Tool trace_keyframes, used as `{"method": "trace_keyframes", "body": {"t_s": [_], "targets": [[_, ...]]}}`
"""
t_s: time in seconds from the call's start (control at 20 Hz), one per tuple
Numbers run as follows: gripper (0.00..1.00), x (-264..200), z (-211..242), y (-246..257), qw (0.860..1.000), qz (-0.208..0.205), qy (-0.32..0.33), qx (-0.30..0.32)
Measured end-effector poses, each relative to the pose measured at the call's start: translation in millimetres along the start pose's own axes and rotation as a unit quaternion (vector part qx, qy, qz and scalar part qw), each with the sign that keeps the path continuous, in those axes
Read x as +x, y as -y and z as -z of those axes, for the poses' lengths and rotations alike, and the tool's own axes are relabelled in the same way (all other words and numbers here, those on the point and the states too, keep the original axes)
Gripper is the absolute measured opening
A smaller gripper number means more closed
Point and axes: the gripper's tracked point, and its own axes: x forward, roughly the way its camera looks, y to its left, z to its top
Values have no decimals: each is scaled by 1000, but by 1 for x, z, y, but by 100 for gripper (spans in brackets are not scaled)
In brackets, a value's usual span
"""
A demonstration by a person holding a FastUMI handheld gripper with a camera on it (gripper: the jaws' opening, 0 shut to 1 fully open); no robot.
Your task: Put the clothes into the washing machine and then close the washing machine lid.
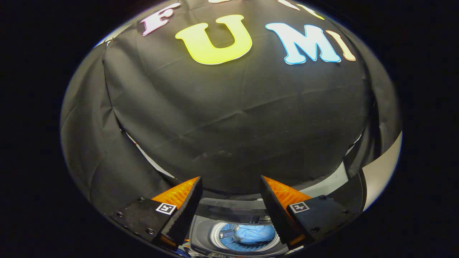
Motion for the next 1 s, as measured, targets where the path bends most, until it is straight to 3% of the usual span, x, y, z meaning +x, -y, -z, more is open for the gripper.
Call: {"method": "trace_keyframes", "body": {"t_s": [0.6,1.0], "targets": [[98,28,33,4,998,27,-14,-47],[99,16,41,1,997,23,-10,-70]]}}
